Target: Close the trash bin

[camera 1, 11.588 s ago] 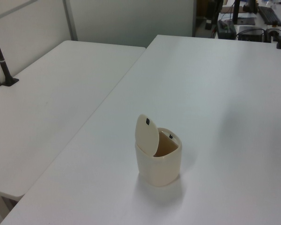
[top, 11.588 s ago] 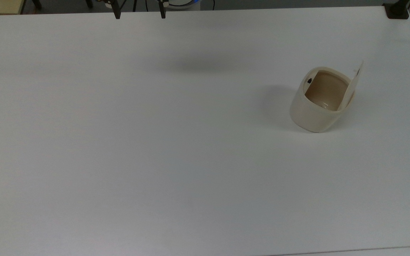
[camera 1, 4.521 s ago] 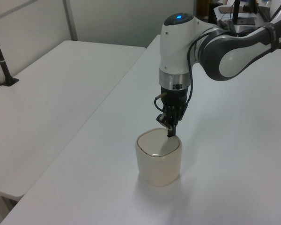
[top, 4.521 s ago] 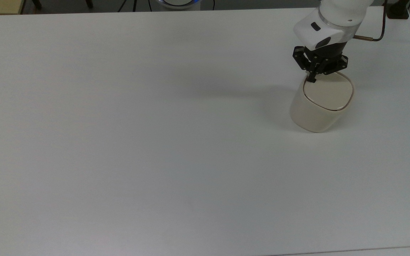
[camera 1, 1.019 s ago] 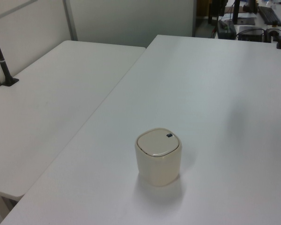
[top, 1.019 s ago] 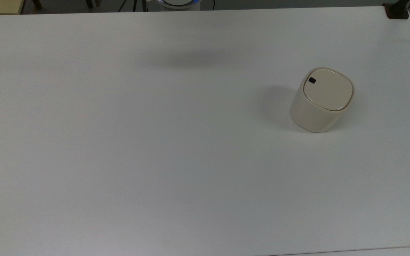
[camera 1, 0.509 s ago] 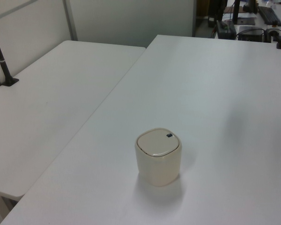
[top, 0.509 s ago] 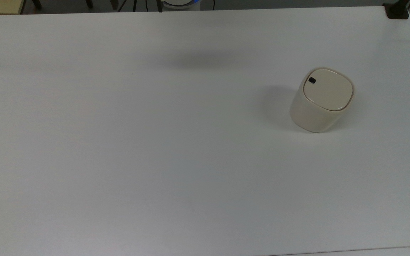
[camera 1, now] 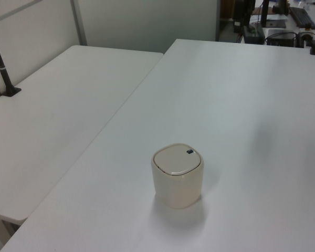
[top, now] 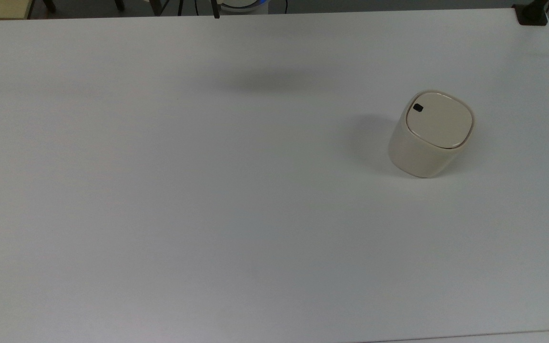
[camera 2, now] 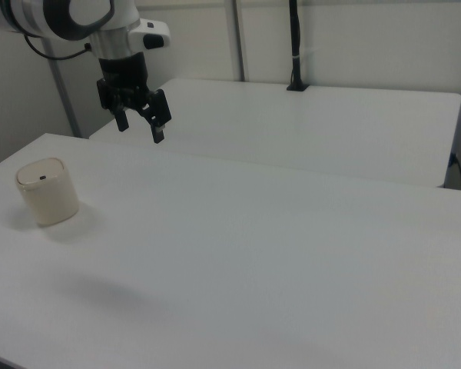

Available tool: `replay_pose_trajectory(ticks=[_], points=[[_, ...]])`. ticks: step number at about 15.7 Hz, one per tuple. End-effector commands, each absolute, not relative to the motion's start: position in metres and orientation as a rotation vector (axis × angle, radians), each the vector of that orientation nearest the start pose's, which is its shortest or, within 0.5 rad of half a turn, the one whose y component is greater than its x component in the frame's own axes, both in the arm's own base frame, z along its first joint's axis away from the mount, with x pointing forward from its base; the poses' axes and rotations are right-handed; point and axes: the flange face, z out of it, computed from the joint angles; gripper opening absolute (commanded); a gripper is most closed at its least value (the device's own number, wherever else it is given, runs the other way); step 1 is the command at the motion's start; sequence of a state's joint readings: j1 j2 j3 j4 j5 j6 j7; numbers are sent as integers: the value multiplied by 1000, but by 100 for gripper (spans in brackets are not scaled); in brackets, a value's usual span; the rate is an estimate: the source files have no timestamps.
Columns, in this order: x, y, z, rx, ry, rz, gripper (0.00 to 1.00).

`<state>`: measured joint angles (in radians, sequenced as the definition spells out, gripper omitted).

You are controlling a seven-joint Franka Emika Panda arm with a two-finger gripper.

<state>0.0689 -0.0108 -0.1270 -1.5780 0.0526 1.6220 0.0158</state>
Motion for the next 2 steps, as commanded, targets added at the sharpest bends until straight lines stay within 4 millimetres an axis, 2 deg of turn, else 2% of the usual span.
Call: replay_pose_trajectory(ticks=[1,2], points=[[552,-25,630,-3064,127,-100,100],[551,-25,631,-3064,126,-98,100]])
